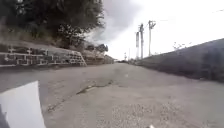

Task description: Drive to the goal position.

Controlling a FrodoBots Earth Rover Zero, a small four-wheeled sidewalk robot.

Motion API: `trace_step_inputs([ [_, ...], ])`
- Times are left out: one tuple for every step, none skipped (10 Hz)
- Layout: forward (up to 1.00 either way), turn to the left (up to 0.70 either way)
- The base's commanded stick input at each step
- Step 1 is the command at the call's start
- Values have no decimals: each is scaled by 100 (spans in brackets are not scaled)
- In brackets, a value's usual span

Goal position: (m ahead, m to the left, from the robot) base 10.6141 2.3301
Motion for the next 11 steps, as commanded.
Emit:
trace_step_inputs([
  [70, 0],
  [70, 0],
  [70, 0],
  [70, 0],
  [70, 0],
  [70, 0],
  [70, 0],
  [70, 0],
  [70, 0],
  [70, 0],
  [70, 0],
])
